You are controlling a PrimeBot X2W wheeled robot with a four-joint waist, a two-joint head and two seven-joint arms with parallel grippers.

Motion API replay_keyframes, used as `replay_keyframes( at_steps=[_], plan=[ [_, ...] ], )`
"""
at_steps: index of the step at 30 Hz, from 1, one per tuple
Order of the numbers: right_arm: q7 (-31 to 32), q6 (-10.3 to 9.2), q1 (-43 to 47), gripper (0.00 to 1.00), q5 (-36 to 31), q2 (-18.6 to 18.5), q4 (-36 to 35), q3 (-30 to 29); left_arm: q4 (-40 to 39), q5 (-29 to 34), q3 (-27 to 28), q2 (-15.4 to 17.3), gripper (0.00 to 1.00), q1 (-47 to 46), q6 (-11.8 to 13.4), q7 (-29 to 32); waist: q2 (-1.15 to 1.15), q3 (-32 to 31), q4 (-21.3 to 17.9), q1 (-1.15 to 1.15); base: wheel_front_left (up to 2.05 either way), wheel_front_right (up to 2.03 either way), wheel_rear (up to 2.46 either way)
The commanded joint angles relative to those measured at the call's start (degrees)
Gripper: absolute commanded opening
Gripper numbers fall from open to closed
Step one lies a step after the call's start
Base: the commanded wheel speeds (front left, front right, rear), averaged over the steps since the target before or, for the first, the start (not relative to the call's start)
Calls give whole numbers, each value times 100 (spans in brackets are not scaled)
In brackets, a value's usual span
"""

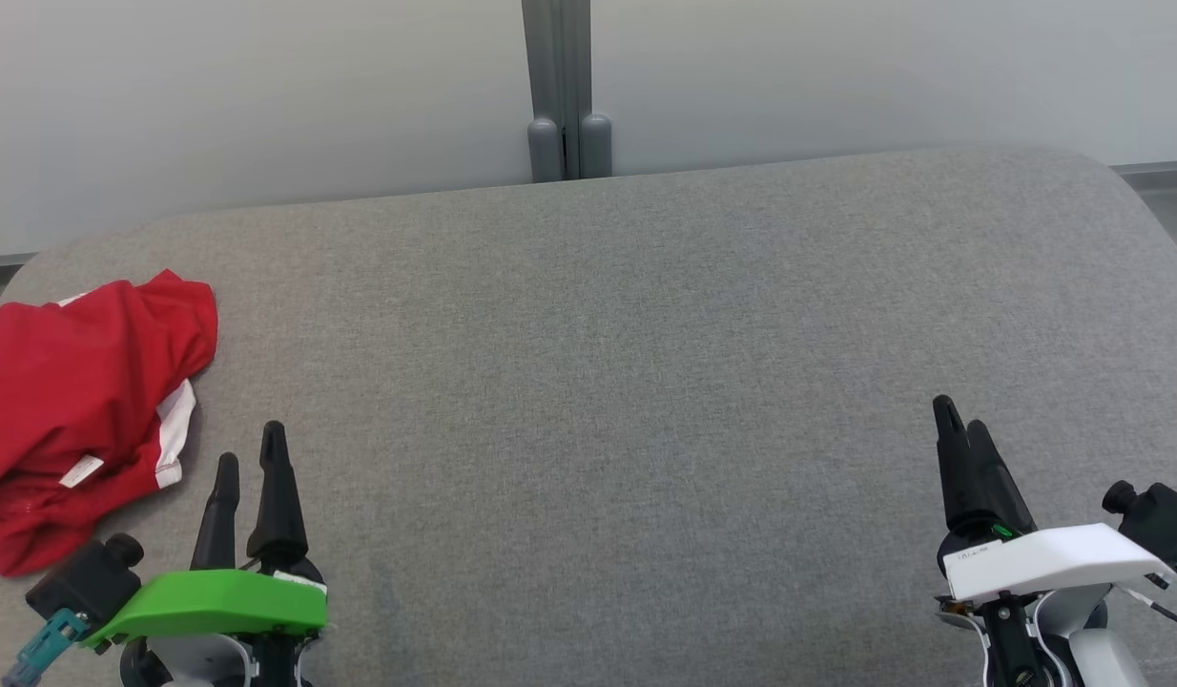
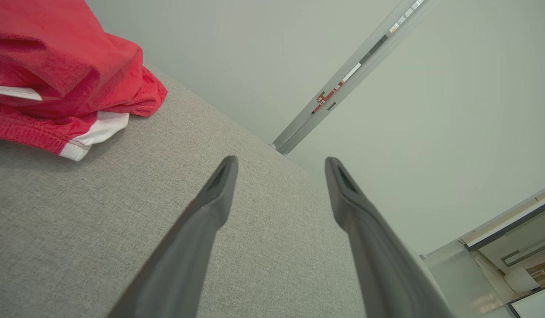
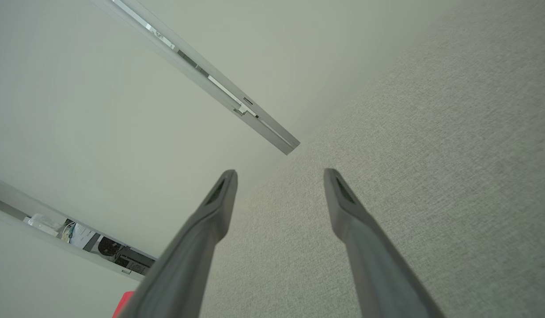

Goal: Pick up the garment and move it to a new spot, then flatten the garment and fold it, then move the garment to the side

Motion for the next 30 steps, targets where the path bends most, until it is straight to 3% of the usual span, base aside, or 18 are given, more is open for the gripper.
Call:
replay_keyframes(
  at_steps=[1, 30],
  plan=[
    [-56, 2, -5, 100, -198, -47, -103, 16, -93, 216, -17, 45, 100, 4, 53, -53, 0, 0, 2, 0, 0, 0, 0],
    [-484, 2, 75, 100, -2316, -53, -135, 203, -157, 2481, -373, 102, 100, 172, 271, -489, 0, 39, 47, 0, 0, 0, 0]
  ],
)
